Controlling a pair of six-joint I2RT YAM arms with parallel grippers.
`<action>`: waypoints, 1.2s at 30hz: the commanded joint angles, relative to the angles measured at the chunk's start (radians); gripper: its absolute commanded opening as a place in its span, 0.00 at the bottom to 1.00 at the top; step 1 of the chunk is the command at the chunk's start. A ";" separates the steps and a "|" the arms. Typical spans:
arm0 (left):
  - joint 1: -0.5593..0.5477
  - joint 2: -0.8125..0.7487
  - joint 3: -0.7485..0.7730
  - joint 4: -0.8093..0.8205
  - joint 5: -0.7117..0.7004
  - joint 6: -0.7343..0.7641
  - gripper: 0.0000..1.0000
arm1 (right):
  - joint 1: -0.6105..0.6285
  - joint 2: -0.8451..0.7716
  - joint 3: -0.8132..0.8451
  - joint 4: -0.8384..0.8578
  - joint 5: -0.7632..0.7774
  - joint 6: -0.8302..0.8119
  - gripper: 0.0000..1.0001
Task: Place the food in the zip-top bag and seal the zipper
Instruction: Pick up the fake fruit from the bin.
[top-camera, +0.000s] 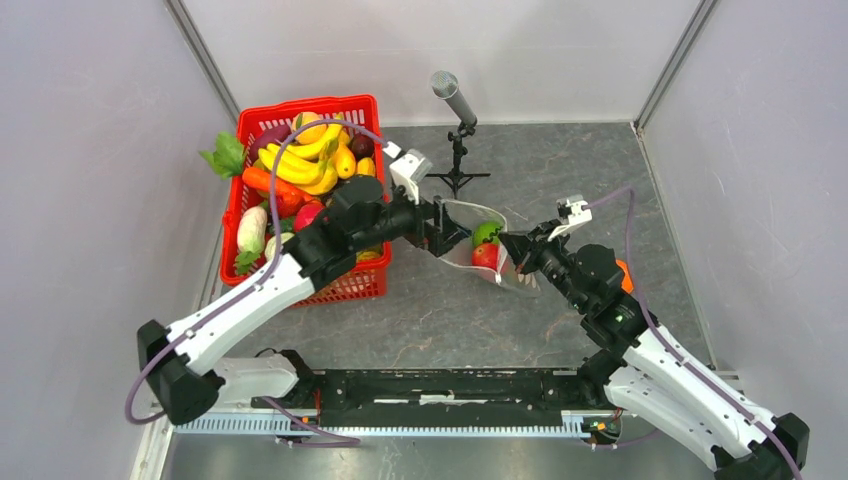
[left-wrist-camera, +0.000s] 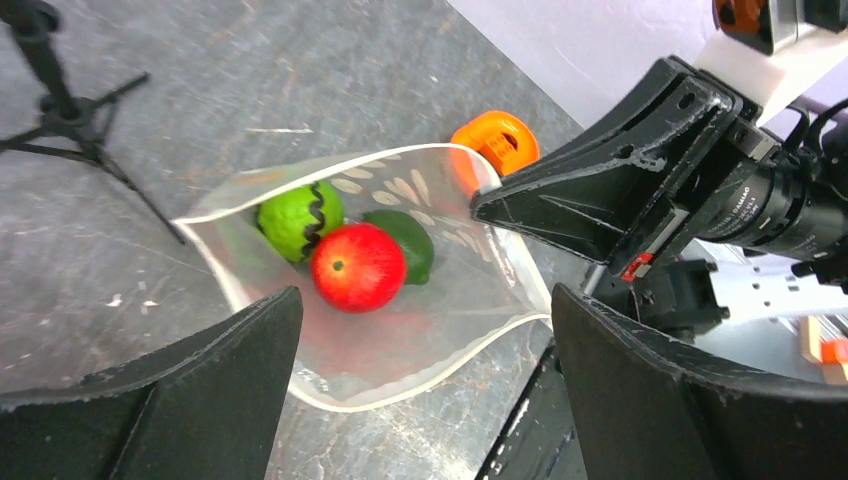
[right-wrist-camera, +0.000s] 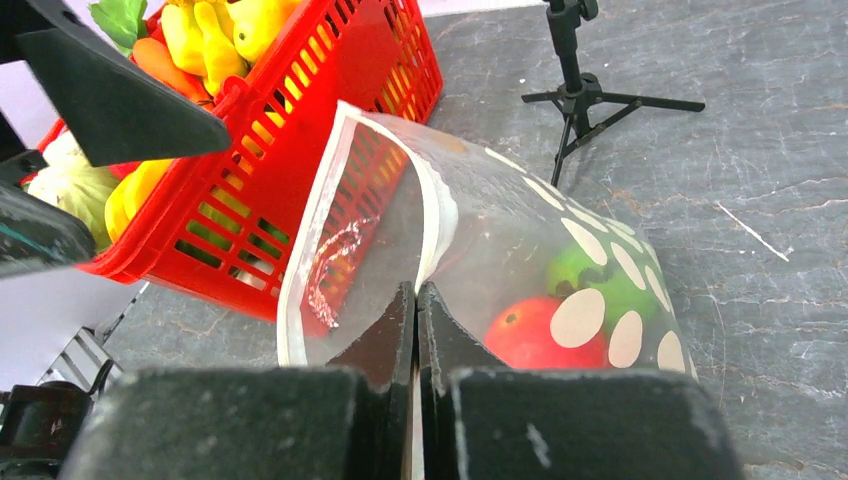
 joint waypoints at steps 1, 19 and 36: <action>-0.004 -0.096 -0.024 0.010 -0.193 0.089 1.00 | 0.002 -0.013 0.007 0.040 0.027 -0.001 0.00; 0.000 -0.195 0.060 -0.444 -0.931 0.108 1.00 | 0.001 0.078 0.041 0.010 -0.004 0.006 0.00; 0.465 -0.190 0.064 -0.592 -0.604 0.139 0.90 | 0.002 0.080 0.066 -0.014 -0.010 -0.009 0.00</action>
